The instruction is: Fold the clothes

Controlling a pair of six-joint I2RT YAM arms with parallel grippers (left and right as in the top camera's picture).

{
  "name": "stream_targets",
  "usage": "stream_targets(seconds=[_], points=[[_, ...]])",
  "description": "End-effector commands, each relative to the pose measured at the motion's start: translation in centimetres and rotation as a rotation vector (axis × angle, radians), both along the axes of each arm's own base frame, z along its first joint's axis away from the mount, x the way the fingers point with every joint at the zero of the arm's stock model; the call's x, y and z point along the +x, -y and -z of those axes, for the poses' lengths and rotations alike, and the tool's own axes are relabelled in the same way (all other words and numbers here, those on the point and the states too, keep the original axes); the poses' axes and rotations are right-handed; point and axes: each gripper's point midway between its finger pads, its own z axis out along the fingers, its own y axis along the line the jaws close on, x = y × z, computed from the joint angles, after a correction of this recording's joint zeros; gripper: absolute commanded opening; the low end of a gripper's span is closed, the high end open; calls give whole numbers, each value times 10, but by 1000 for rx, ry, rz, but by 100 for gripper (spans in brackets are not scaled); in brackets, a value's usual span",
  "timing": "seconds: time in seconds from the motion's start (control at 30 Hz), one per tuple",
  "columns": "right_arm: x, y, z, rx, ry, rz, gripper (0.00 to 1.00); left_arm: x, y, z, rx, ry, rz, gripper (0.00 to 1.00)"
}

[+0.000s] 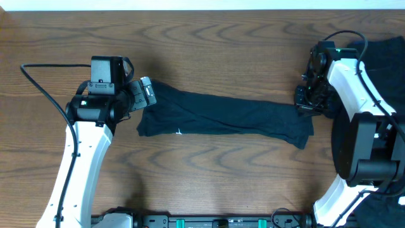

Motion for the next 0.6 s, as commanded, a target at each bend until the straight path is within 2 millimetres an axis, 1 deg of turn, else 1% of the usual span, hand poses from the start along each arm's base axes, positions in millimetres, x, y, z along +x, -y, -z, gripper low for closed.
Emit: stream_targets(seconds=[0.0,0.07,0.1,0.23,0.4,0.47,0.57], points=[[-2,15,2,-37,0,11,23,0,-2,-2,9,4,-2,98],[-3,20,7,-34,7,-1,30,0,-2,-2,9,3,-2,98],[-2,22,10,-34,13,-3,36,0,-2,-2,9,3,-2,98],[-1,29,27,-33,39,-4,49,0,-2,-2,9,3,-2,98],[-4,40,44,-34,61,22,55,0,-2,-2,9,4,-2,98],[-5,41,50,-21,72,33,56,0,-2,-2,9,3,-2,98],[-7,38,59,-8,82,36,54,0,-2,-2,9,3,-2,98]])
